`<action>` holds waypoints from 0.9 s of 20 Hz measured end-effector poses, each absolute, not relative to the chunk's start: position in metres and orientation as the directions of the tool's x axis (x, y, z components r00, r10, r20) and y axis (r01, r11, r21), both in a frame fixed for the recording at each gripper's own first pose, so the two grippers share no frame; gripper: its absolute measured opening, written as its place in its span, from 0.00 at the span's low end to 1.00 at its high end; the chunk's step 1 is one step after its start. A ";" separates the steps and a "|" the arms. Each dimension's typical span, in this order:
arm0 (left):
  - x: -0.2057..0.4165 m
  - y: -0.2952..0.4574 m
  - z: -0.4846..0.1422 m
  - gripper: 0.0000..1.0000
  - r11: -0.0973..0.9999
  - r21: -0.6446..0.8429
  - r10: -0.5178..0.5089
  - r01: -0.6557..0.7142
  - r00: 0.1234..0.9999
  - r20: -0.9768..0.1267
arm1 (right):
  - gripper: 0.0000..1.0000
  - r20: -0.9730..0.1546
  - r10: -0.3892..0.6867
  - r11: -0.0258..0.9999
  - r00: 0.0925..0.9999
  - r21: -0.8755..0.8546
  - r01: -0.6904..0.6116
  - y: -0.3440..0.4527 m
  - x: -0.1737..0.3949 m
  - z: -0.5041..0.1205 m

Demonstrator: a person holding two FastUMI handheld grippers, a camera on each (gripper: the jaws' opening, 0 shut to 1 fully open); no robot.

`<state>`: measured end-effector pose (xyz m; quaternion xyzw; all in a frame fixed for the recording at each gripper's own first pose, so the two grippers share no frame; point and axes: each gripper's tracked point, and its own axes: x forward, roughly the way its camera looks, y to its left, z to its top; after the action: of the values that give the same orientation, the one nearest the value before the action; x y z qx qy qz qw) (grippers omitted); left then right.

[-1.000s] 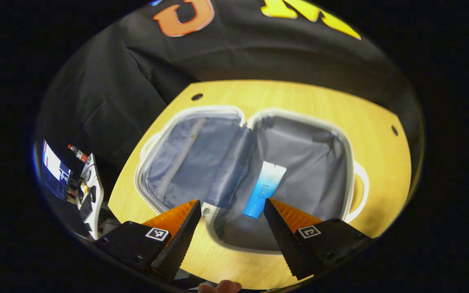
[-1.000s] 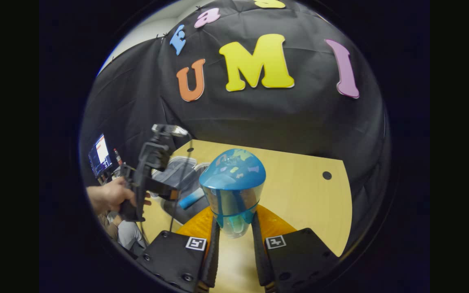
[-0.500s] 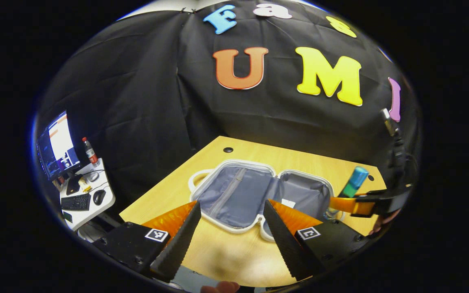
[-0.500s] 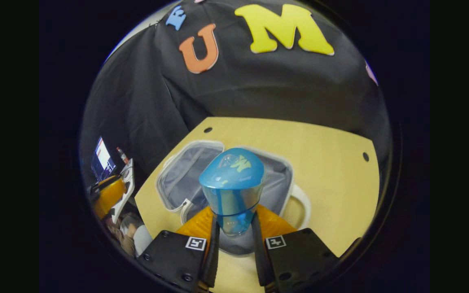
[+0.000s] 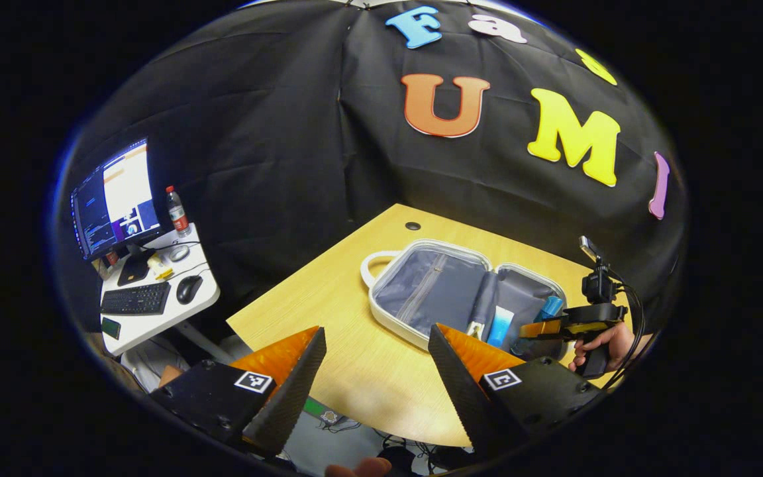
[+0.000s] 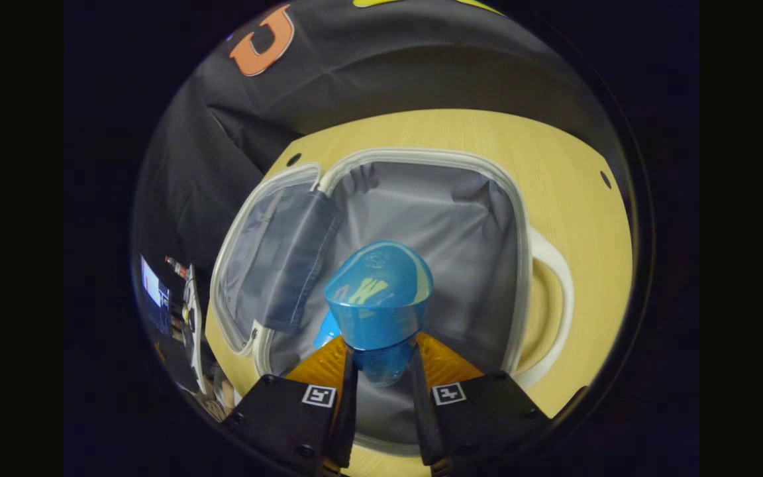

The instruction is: First open the suitcase, pack the skin care products into it, and then close the suitcase.

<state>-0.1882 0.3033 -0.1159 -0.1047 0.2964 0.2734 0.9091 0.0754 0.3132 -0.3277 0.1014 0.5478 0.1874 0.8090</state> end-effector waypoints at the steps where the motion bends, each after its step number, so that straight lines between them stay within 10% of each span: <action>1: -0.189 0.303 -0.114 0.99 0.825 -0.042 0.433 -0.564 0.678 -0.594 | 0.36 -0.849 0.409 0.912 0.336 0.366 -0.186 0.317 0.079 -0.333; 18: -0.180 0.302 -0.085 1.00 0.856 -0.148 0.350 -0.496 0.765 -0.541 | 0.37 -0.914 0.287 0.958 0.287 0.271 -0.095 0.332 0.090 -0.354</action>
<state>-0.1804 0.3021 -0.0848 -0.1423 0.2563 0.2277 0.9286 0.0900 0.3321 -0.3538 0.0820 0.5851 0.1199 0.7979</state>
